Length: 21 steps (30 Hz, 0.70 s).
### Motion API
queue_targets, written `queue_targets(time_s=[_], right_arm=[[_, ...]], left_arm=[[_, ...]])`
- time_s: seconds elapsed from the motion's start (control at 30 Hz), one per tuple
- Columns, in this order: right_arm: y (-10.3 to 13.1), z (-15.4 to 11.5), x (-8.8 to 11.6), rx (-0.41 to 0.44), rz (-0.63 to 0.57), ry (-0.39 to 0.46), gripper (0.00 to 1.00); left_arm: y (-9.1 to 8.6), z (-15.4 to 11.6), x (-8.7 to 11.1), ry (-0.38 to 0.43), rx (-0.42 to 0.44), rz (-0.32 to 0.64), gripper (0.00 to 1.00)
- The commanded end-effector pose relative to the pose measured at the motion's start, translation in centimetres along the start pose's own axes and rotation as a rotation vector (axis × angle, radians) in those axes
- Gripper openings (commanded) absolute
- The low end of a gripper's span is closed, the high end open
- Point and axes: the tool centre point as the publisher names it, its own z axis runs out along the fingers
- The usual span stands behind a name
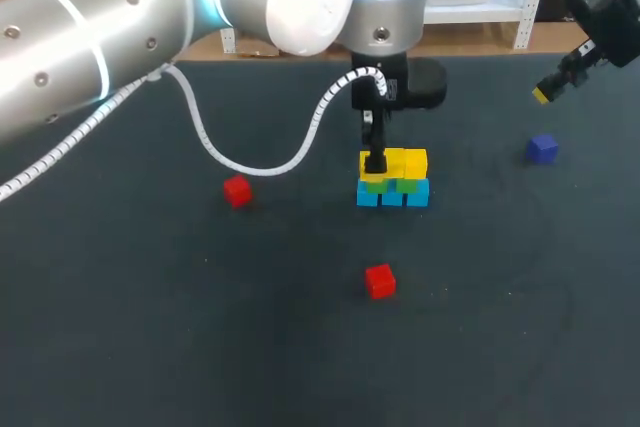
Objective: Place the blue cubes, place green cubes on the blue cubes, place the yellow cubes on the green cubes, then place the red cubes on the yellow cubes, and place purple cube on the red cubes.
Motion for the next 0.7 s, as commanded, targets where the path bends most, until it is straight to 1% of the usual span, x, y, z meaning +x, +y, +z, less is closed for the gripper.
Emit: queue_targets(time_s=[0.03, 0.17, 0.33, 0.47, 0.6, 0.7], right_arm=[[-0.1, 0.1, 0.0, -0.001, -0.001, -0.001, 1.0], [-0.1, 0.1, 0.0, -0.001, -0.001, -0.001, 1.0], [-0.1, 0.1, 0.0, -0.001, -0.001, -0.001, 1.0], [-0.1, 0.1, 0.0, -0.001, -0.001, -0.001, 1.0], [-0.1, 0.1, 0.0, -0.001, -0.001, -0.001, 1.0], [-0.1, 0.1, 0.0, -0.001, -0.001, -0.001, 1.0]], left_arm=[[-0.2, -0.6, 0.5, 0.001, -0.035, -0.005, 1.0], [0.0, -1.5, 1.6, -0.013, -0.057, -0.048, 1.0], [0.3, -2.4, 3.9, -0.03, -0.068, -0.138, 1.0], [0.4, -3.1, 5.8, -0.035, -0.093, -0.205, 1.0], [0.0, -3.5, 7.6, -0.04, -0.101, -0.274, 1.0], [-0.3, -3.3, 9.2, -0.031, -0.109, -0.318, 1.0]])
